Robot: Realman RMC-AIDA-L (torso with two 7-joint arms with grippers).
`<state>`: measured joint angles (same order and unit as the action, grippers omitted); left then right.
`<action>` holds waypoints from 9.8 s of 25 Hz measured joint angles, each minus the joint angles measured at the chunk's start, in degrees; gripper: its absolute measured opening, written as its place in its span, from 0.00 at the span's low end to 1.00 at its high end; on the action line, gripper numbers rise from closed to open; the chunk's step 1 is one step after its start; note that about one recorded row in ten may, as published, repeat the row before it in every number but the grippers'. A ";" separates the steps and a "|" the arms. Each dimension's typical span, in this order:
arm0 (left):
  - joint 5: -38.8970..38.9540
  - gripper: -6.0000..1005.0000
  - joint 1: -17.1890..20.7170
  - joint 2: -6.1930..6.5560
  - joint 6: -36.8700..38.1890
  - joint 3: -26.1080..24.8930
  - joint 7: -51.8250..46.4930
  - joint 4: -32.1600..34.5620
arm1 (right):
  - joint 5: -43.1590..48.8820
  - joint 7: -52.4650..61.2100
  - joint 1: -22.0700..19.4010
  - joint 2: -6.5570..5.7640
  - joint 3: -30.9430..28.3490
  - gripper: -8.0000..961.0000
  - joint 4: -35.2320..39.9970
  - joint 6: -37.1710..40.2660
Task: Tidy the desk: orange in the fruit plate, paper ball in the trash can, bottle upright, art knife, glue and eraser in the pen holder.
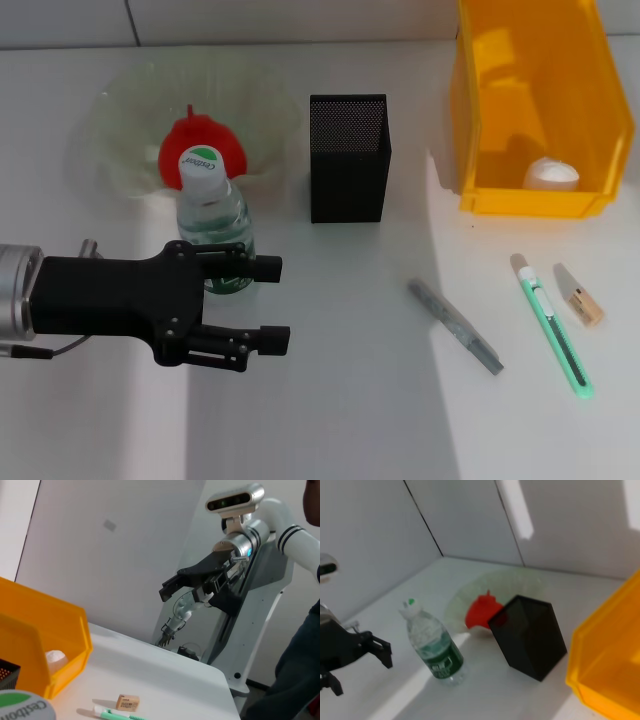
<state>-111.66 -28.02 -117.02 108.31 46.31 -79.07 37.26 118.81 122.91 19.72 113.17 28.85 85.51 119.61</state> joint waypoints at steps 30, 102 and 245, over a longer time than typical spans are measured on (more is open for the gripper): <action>-2.83 0.83 -1.28 -0.98 -1.77 1.42 0.02 0.50 | 28.38 25.32 18.27 3.66 18.23 0.80 -6.67 -0.78; -3.22 0.83 -0.06 -1.27 -3.37 1.42 3.44 -0.08 | 41.20 26.81 24.91 5.71 25.49 0.80 -28.01 -15.68; -4.62 0.83 0.58 -1.28 -7.78 1.50 8.32 -0.26 | 46.70 41.25 33.63 6.45 39.06 0.46 -39.02 -29.74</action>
<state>-116.27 -27.44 -118.30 100.53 47.81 -70.75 37.00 165.51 164.16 53.35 119.62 67.90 46.49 89.87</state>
